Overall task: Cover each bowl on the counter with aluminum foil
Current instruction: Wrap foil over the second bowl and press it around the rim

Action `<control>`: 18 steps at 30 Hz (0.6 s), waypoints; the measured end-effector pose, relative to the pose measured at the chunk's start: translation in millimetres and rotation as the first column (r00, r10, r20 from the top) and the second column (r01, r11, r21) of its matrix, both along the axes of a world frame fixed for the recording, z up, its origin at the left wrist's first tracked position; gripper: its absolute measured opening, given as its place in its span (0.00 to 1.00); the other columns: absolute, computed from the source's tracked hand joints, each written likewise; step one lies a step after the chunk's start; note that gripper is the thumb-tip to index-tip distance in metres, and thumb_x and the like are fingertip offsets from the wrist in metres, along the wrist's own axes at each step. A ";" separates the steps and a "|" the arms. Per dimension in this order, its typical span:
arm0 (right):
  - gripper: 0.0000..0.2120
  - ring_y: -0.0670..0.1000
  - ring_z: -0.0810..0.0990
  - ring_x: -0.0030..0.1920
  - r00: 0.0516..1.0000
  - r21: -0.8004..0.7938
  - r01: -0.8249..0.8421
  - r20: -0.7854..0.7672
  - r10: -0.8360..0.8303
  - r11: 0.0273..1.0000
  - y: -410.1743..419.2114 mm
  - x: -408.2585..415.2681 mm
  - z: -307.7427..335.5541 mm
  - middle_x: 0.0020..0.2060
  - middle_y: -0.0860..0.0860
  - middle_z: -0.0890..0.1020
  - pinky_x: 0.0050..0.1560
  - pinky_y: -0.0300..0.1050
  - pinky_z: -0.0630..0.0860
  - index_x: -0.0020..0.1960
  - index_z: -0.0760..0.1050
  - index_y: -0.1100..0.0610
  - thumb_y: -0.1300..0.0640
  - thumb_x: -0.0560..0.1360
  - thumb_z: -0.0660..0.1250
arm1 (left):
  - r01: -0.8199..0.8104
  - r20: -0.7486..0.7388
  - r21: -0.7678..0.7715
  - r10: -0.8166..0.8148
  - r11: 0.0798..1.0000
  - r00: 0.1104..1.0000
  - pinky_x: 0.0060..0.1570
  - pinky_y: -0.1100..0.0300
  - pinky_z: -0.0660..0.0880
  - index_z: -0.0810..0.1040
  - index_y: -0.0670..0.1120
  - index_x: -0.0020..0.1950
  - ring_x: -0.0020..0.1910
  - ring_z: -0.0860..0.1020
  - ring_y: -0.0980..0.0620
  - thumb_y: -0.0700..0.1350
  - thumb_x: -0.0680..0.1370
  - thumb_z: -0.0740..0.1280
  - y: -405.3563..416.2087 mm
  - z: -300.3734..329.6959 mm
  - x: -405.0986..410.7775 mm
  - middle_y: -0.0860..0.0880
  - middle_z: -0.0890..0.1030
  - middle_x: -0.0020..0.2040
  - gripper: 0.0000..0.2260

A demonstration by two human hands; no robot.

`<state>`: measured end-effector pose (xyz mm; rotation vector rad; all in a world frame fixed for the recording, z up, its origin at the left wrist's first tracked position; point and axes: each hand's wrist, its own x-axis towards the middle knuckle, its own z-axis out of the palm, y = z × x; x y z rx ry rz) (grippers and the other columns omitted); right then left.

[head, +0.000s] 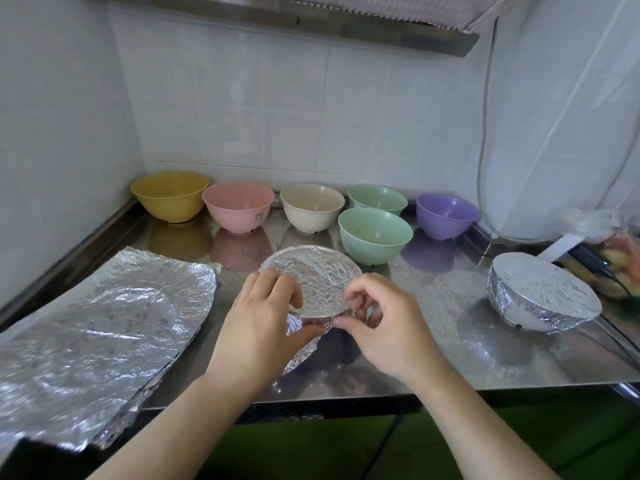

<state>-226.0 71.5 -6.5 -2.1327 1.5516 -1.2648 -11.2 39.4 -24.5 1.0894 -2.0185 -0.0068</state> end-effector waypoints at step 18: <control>0.09 0.48 0.79 0.38 0.990 -0.001 -0.060 0.131 0.060 0.998 0.5 1.9 7.2 0.39 0.45 0.81 0.40 0.42 0.76 0.42 0.80 0.50 0.60 0.74 0.79 | -0.060 -0.039 0.007 0.061 0.998 0.997 0.46 0.53 0.75 0.70 0.48 0.54 0.52 0.69 0.49 0.53 0.64 0.85 2.2 -1.7 5.7 0.54 0.67 0.52 0.29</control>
